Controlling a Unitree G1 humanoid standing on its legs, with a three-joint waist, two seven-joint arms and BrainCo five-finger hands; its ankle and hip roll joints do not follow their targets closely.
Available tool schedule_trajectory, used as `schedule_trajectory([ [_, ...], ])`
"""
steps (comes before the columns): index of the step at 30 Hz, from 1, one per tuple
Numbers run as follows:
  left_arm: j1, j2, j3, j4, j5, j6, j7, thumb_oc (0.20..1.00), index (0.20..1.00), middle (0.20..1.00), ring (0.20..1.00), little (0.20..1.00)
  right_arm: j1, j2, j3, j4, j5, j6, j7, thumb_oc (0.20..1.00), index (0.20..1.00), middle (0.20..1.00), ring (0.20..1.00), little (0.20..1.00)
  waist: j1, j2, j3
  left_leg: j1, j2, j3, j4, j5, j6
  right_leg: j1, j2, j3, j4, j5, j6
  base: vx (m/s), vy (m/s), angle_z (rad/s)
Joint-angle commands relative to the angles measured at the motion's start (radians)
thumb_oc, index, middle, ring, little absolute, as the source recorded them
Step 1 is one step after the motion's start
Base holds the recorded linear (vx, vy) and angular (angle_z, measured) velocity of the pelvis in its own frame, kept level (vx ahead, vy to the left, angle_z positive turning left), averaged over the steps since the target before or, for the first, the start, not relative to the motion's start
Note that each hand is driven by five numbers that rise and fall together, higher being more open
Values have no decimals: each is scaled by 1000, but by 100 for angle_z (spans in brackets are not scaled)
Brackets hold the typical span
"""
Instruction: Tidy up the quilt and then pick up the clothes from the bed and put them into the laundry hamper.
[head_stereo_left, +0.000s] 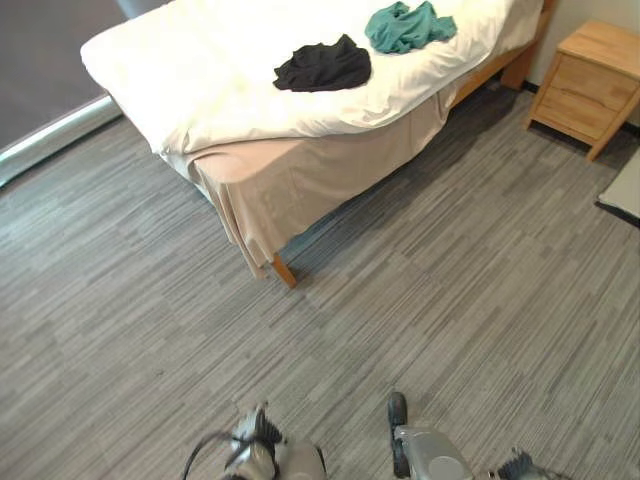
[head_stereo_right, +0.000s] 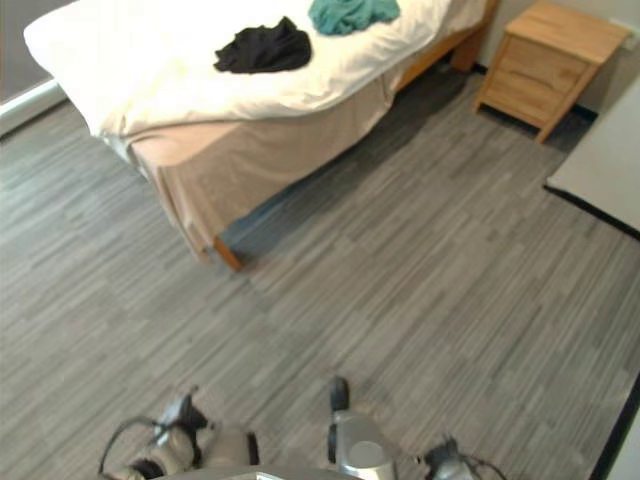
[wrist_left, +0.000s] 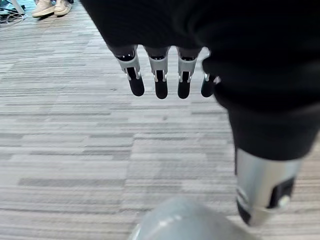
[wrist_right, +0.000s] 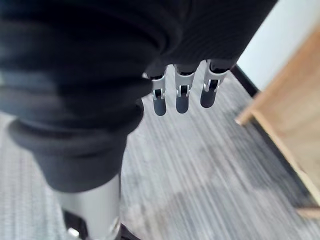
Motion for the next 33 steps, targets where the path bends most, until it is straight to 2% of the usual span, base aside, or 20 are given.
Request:
schedule_trajectory([
  [1,6,15,-46,-62,-57,-18,55,1000,1000,1000,1000,1000,15,-52,33,-40,-54,-9,-21,1000,1000,1000,1000,1000,32,-17,37,67,-42,129,-264,-118,34,104,-44,66,-68,-139,155,767,130,13],
  [2,19,12,-42,-97,-58,-32,67,1000,1000,1000,1000,1000,8,-56,31,-57,-47,-22,-21,1000,1000,1000,1000,1000,59,-5,12,56,-79,172,-560,-114,46,161,-44,59,-87,-169,180,411,128,6],
  [3,20,12,-43,-98,-58,-32,67,1000,1000,1000,1000,1000,9,-56,31,-57,-47,-22,-21,1000,1000,1000,1000,1000,59,-9,15,66,-85,175,-571,-110,47,165,-49,60,-87,-170,181,616,194,6],
  [4,25,6,-43,-97,-55,-33,66,1000,1000,1000,1000,1000,7,-55,14,-68,-25,-28,-24,1000,1000,1000,1000,1000,67,-2,-3,80,-93,216,-729,-84,45,198,-45,46,-92,-192,194,564,150,3],
  [5,25,-3,-49,-90,-37,-24,63,1000,1000,1000,1000,1000,6,-51,-28,-100,37,-48,-43,1000,1000,1000,1000,1000,59,-5,-25,81,-59,354,-875,-59,25,266,-29,15,-95,-244,203,582,158,12],
  [6,27,-3,-51,-89,-36,-23,63,1000,1000,1000,1000,1000,10,-51,-29,-101,40,-49,-43,1000,1000,1000,1000,1000,61,-11,-24,93,-70,357,-884,-63,25,274,-38,14,-95,-251,207,739,213,37],
  [7,45,-11,-50,-74,-23,-6,59,1000,1000,1000,1000,1000,21,-33,-47,-127,73,-60,-48,1000,1000,1000,1000,1000,55,-16,-46,137,-58,419,-928,-47,48,289,-19,5,-37,-270,215,542,181,40],
  [8,55,-12,-47,-61,-14,1,60,1000,1000,1000,1000,1000,28,-15,-47,-148,78,-67,-50,1000,1000,1000,1000,1000,60,-26,-53,156,-75,408,-939,-53,65,271,-18,0,41,-272,225,642,223,27],
  [11,56,-1,-46,-20,35,25,36,1000,1000,1000,1000,1000,46,23,-30,-177,52,-66,-35,1000,1000,1000,1000,1000,48,-51,-38,250,-110,406,-995,-104,119,130,-54,-40,429,-184,332,302,137,-1],
  [12,55,-1,-45,-20,36,25,35,1000,1000,1000,1000,1000,45,23,-29,-178,52,-66,-35,1000,1000,1000,1000,1000,47,-54,-37,251,-114,407,-997,-104,122,125,-59,-38,438,-189,334,152,66,32],
  [14,29,27,-56,-23,53,30,26,1000,1000,1000,1000,1000,30,39,-18,-204,40,-62,-29,1000,1000,1000,1000,1000,22,-48,3,323,-102,362,-1023,-130,129,-56,-100,-31,669,-144,343,220,26,87],
  [15,28,27,-56,-23,53,30,25,1000,1000,1000,1000,1000,30,39,-19,-204,39,-61,-29,1000,1000,1000,1000,1000,21,-49,4,323,-104,361,-1022,-131,129,-56,-102,-32,673,-147,343,266,-23,111],
  [16,22,37,-62,-24,63,34,21,1000,1000,1000,1000,1000,29,40,-11,-212,31,-58,-29,1000,1000,1000,1000,1000,19,-49,11,338,-101,349,-1022,-136,126,-69,-116,-35,632,-162,332,263,-127,126],
  [17,21,48,-64,-14,72,30,18,1000,1000,1000,1000,1000,26,41,-5,-200,26,-55,-26,1000,1000,1000,1000,1000,20,-38,18,353,-80,337,-1021,-136,112,-86,-123,-42,486,-198,287,264,-128,120],
  [18,21,48,-64,-14,72,30,18,1000,1000,1000,1000,1000,26,41,-5,-199,26,-56,-26,1000,1000,1000,1000,1000,19,-36,19,354,-79,335,-1021,-135,111,-84,-121,-44,483,-197,286,302,-177,95],
  [21,21,60,-58,11,83,23,4,1000,1000,1000,1000,1000,23,33,-3,-168,15,-41,-18,1000,1000,1000,1000,1000,1,-45,11,374,-100,274,-1028,-165,82,-54,-128,50,114,-155,290,303,-183,89],
  [22,21,79,-43,40,85,28,4,1000,1000,1000,1000,1000,30,21,-2,-128,9,-25,-13,1000,1000,1000,1000,1000,-3,-56,-7,381,-109,239,-1028,-192,74,-26,-132,140,7,-135,297,243,-160,80],
  [25,31,81,-7,44,55,26,20,1000,1000,1000,1000,1000,38,20,5,-111,3,-27,-1,1000,1000,1000,1000,1000,12,-53,-29,393,-102,217,-1028,-187,64,-14,-126,139,-6,-105,298,278,-228,74],
  [29,57,87,111,-8,-171,-49,83,1000,1000,1000,1000,1000,63,-1,-4,-72,-2,-36,7,1000,1000,1000,1000,1000,23,-22,-47,381,-78,144,-996,-172,34,43,-104,96,-47,-110,269,227,-281,53],
  [33,42,128,245,-299,-425,-159,223,1000,1000,1000,1000,1000,97,-55,-19,-86,-21,-46,3,1000,1000,1000,1000,1000,27,-8,-11,277,-60,101,-826,-159,6,94,-112,42,-53,-150,238,51,-121,23],
])
